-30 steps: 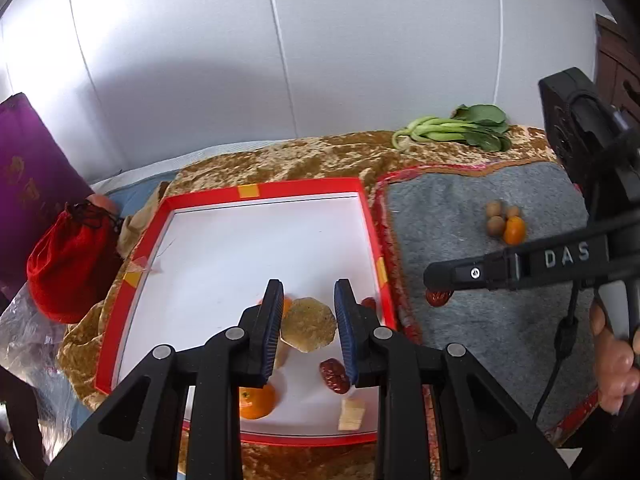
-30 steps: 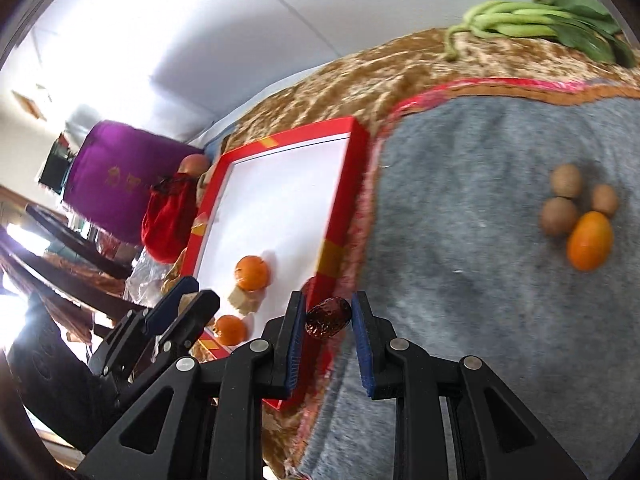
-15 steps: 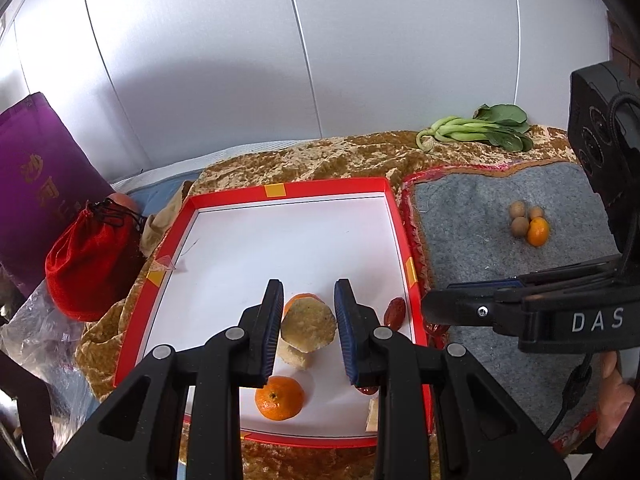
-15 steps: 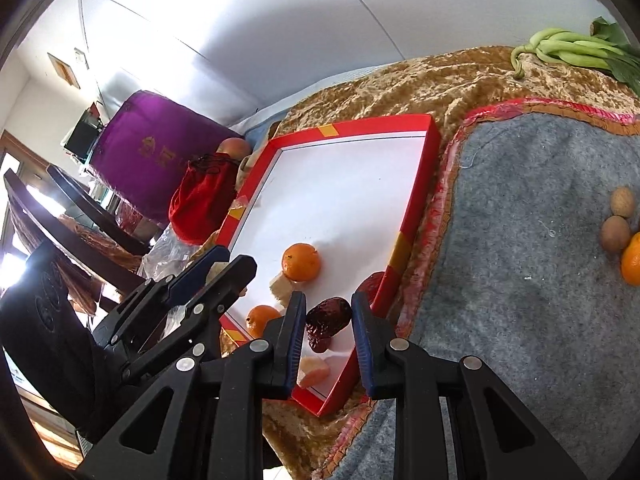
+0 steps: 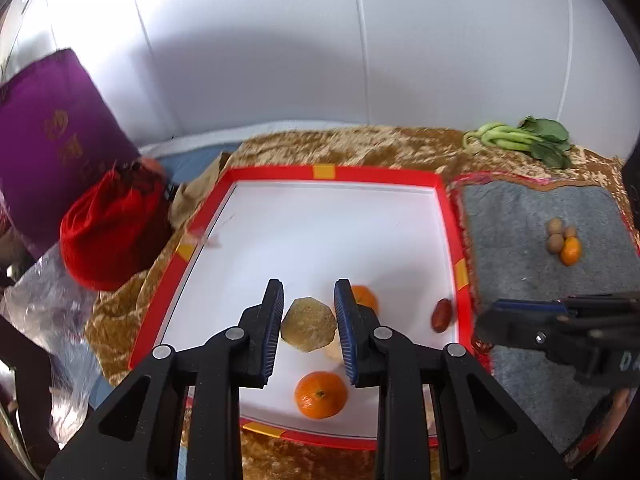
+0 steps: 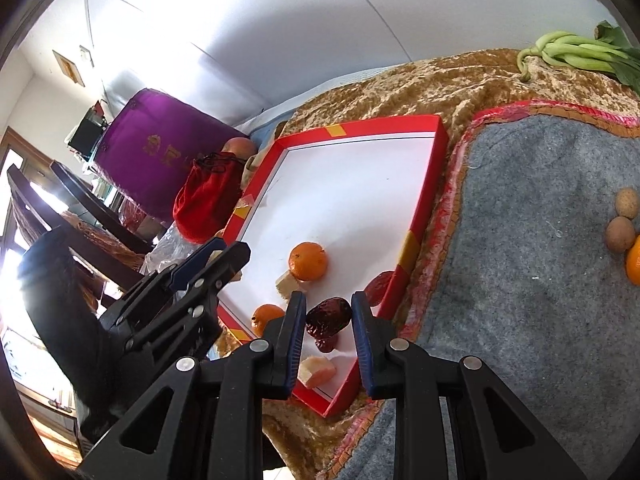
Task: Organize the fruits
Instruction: 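Lower the pale piece into the tray with the left tool while the right tool releases the date there, then move both tools back over the mandarin and brown fruits on the felt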
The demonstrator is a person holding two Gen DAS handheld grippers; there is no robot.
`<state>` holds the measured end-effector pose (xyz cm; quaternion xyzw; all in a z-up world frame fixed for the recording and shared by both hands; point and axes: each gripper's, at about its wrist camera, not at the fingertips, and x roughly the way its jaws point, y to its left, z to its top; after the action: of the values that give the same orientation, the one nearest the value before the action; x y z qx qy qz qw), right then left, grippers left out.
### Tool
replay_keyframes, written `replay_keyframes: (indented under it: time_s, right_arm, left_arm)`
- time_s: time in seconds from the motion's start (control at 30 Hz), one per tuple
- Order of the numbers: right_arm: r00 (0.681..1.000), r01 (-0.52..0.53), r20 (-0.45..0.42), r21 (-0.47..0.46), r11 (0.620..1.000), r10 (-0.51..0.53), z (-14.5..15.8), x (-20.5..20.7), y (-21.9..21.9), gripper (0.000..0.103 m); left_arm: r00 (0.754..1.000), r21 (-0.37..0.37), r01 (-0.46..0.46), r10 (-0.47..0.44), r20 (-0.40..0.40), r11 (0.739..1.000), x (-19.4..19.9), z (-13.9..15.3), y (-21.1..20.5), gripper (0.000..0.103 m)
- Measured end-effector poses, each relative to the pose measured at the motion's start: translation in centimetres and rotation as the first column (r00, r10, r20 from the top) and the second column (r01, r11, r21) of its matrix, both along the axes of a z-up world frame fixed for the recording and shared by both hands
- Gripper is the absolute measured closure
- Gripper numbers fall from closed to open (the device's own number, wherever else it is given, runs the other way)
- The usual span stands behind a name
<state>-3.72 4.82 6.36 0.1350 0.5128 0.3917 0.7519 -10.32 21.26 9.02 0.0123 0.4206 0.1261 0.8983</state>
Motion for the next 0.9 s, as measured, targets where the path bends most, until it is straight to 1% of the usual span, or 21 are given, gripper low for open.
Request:
replay_keyframes:
  time_s: [0.13, 0.23, 0.3, 0.33, 0.4, 0.53, 0.63, 0.7, 0.83, 0.9]
  right_arm:
    - [0.999, -0.041, 0.002, -0.044, 0.998, 0.041, -0.9, -0.9, 1.6, 0.079]
    - [0.998, -0.062, 0.002, -0.091, 0.994, 0.062, -1.8, -1.6, 2.5, 0.079]
    - [0.997, -0.074, 0.007, -0.108, 0.991, 0.075, -2.1, -1.9, 2.9, 0.079]
    - [0.997, -0.078, 0.009, -0.112, 0.991, 0.080, -2.2, -2.0, 3.1, 0.076]
    - [0.996, -0.086, 0.018, -0.115, 0.990, 0.088, -2.2, -2.2, 3.2, 0.076]
    - [0.995, -0.083, 0.044, -0.111, 0.990, 0.088, -1.6, -2.4, 3.0, 0.076]
    - [0.996, -0.062, 0.055, -0.091, 0.994, 0.067, -0.8, -2.1, 2.3, 0.076]
    - [0.997, -0.043, 0.059, -0.080, 0.996, 0.048, -0.5, -1.9, 1.5, 0.076]
    - [0.998, 0.009, 0.056, -0.070, 0.998, -0.005, 0.2, -1.0, -0.1, 0.074]
    - [0.997, 0.048, 0.056, -0.050, 0.998, -0.045, 0.9, -0.4, -1.5, 0.072]
  left_arm:
    - [0.998, -0.029, -0.004, 0.003, -0.068, 1.000, 0.4, -1.4, 0.2, 0.079]
    - [0.995, -0.019, 0.011, -0.013, -0.095, 1.000, 0.6, -2.0, -0.3, 0.079]
    - [0.994, -0.020, 0.019, -0.021, -0.105, 1.000, 0.8, -2.1, -0.7, 0.079]
    - [0.994, -0.020, 0.022, -0.024, -0.109, 1.000, 0.9, -2.2, -0.9, 0.079]
    - [0.993, -0.007, 0.019, -0.020, -0.114, 1.000, 1.0, -2.3, -1.1, 0.079]
    - [0.996, 0.016, 0.000, 0.002, -0.090, 1.000, 1.1, -1.7, -1.0, 0.078]
    - [0.998, 0.033, -0.012, 0.014, -0.068, 0.999, 1.1, -1.3, -1.2, 0.068]
    - [0.998, 0.042, -0.014, 0.016, -0.053, 0.999, 1.2, -1.1, -1.5, 0.058]
    - [1.000, 0.088, 0.005, -0.004, -0.008, 0.996, 1.2, -0.3, -2.8, 0.051]
    - [0.999, 0.124, 0.032, -0.035, 0.020, 0.992, 1.2, 0.1, -3.9, 0.044]
